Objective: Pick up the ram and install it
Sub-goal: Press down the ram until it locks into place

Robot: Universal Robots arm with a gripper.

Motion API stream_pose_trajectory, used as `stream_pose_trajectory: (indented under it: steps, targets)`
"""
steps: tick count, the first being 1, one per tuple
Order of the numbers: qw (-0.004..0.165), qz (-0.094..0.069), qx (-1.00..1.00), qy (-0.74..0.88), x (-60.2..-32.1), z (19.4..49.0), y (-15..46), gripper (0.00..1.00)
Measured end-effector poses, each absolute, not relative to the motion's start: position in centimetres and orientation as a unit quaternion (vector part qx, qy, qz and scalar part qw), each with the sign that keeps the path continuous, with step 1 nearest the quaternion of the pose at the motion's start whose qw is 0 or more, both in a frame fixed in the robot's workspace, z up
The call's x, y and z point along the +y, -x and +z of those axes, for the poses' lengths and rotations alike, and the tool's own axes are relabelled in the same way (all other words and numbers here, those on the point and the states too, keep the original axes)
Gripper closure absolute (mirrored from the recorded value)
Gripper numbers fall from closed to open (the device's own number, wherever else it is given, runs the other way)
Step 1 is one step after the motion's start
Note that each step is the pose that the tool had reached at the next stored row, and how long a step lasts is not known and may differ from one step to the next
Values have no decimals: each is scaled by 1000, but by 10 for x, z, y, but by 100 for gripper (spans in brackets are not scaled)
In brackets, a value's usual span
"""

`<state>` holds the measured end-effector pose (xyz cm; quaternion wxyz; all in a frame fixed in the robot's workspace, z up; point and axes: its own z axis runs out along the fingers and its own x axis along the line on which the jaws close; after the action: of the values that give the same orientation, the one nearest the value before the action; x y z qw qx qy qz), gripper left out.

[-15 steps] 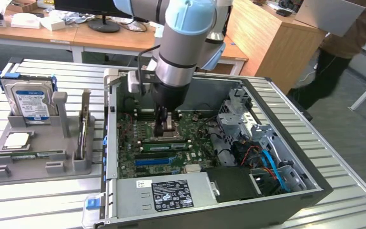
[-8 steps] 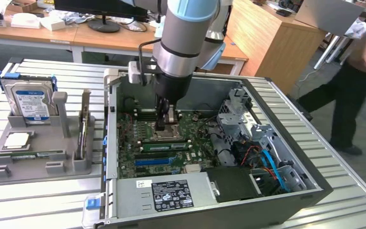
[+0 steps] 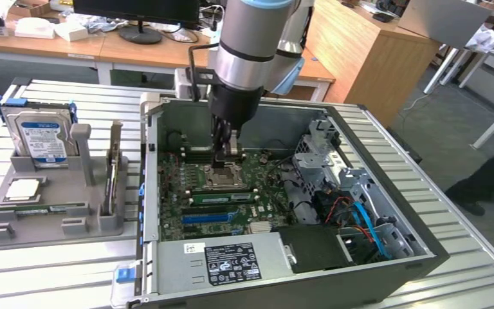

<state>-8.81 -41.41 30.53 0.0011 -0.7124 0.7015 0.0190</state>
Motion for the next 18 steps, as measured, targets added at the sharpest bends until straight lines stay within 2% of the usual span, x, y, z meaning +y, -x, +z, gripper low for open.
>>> stream_pose_trajectory:
  steps: [11, 18]
  targets:
    - [1, 19, 702, 712, -414, 334, 88, 90]
    - [1, 19, 702, 712, -414, 341, 88, 90]
